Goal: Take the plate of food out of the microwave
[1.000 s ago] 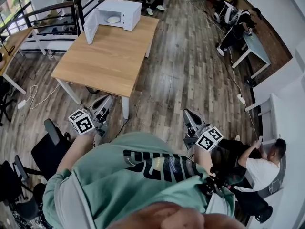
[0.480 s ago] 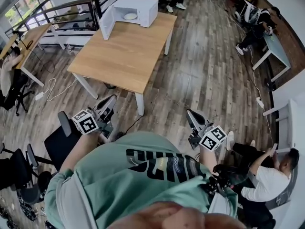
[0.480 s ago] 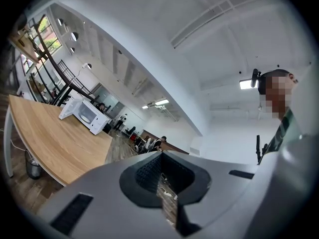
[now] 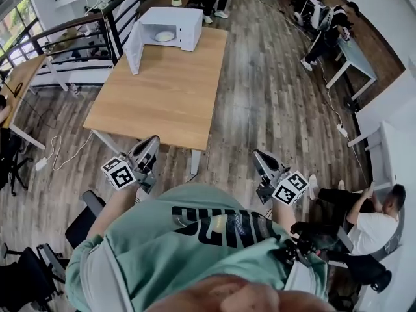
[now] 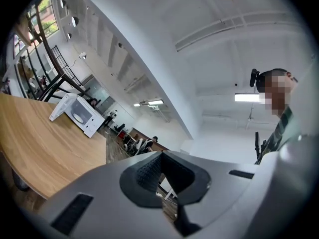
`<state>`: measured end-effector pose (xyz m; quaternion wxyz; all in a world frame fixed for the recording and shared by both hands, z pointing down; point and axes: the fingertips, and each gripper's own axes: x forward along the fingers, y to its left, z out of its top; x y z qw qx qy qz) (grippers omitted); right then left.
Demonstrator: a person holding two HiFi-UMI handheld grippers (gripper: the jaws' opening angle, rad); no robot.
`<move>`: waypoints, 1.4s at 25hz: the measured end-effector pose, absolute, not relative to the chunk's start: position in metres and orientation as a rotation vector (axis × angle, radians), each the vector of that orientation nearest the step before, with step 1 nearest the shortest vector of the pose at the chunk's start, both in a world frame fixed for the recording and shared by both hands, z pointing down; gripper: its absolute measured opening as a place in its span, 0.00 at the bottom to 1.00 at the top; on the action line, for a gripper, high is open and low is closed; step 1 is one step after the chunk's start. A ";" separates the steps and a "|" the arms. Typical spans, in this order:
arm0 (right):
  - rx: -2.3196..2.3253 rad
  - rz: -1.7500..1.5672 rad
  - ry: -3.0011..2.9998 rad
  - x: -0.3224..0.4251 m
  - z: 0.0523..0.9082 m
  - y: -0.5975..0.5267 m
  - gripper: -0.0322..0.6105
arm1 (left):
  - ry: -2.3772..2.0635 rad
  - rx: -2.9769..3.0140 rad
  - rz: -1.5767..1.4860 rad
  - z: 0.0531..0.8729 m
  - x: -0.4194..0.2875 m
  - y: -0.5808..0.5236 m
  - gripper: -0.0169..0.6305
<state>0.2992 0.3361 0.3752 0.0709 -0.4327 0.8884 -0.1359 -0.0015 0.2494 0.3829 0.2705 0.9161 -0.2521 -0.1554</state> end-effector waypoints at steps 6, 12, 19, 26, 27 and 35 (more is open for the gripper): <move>-1.387 -0.398 2.647 0.233 0.356 0.288 0.04 | -0.622 2.529 -0.387 0.376 -0.069 0.194 0.02; -1.414 -0.404 2.678 0.188 0.353 0.246 0.04 | -0.622 2.526 -0.372 0.394 -0.118 0.166 0.02; -1.356 -0.434 2.732 0.176 0.361 0.204 0.04 | -0.701 2.496 -0.391 0.414 -0.144 0.146 0.02; -1.206 -0.453 2.737 0.203 0.373 0.152 0.04 | -0.797 2.497 -0.344 0.406 -0.116 0.121 0.02; -1.190 -0.449 2.735 0.215 0.374 0.142 0.04 | -0.810 2.503 -0.337 0.400 -0.102 0.114 0.02; -0.986 -0.433 2.774 0.313 0.390 0.052 0.04 | -0.960 2.480 -0.276 0.364 0.007 0.060 0.02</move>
